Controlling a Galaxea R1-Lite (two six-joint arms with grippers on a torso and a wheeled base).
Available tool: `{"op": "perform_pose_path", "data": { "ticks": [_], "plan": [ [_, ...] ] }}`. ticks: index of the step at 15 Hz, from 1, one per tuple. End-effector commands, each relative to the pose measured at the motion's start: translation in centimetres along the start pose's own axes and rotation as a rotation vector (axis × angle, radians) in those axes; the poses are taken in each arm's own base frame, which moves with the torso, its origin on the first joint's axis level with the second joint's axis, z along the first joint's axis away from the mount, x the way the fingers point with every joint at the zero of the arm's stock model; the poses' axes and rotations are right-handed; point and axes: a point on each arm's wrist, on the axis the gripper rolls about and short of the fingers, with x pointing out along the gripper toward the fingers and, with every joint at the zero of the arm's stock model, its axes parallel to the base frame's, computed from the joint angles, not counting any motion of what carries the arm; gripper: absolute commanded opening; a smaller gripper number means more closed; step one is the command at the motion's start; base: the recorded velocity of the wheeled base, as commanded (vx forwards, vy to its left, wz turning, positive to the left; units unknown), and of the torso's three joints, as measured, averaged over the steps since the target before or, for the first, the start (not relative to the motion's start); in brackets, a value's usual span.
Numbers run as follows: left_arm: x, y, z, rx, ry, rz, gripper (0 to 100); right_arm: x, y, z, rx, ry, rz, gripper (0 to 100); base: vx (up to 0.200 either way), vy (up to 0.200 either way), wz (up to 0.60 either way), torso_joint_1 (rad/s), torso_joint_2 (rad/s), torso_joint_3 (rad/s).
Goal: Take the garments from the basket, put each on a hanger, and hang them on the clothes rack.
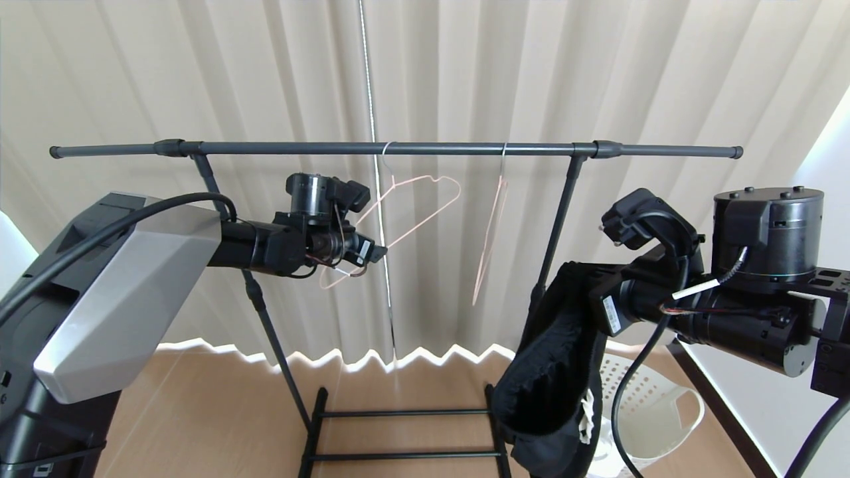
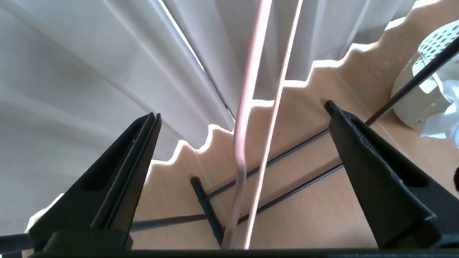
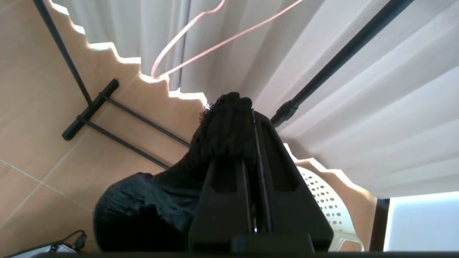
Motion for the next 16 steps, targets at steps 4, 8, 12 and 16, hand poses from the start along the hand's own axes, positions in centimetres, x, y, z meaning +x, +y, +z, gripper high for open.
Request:
{"op": "perform_pose_path", "data": {
  "ticks": [4, 8, 12, 16],
  "plan": [
    [0.0, -0.2, -0.4, -0.007, 0.015, -0.005, 0, 0.0, 0.0, 0.0, 0.000, -0.002, 0.000, 0, 0.000, 0.000, 0.00, 0.000, 0.00, 0.000],
    [-0.5, -0.1, 0.1, -0.006, 0.002, -0.002, 0, -0.1, 0.0, 0.1, 0.000, -0.004, 0.000, 0, 0.000, 0.000, 0.00, 0.000, 0.00, 0.000],
    [-0.8, -0.2, 0.4, -0.004, -0.004, -0.003, 0, -0.3, -0.1, 0.2, 0.001, -0.010, -0.002, 0, 0.000, 0.000, 0.00, 0.000, 0.00, 0.000],
    [-1.3, -0.5, 0.8, -0.003, -0.011, -0.010, 0, -0.4, -0.1, 0.3, 0.002, -0.014, -0.003, 0, 0.000, 0.000, 0.00, 0.000, 0.00, 0.000]
  ]
}}
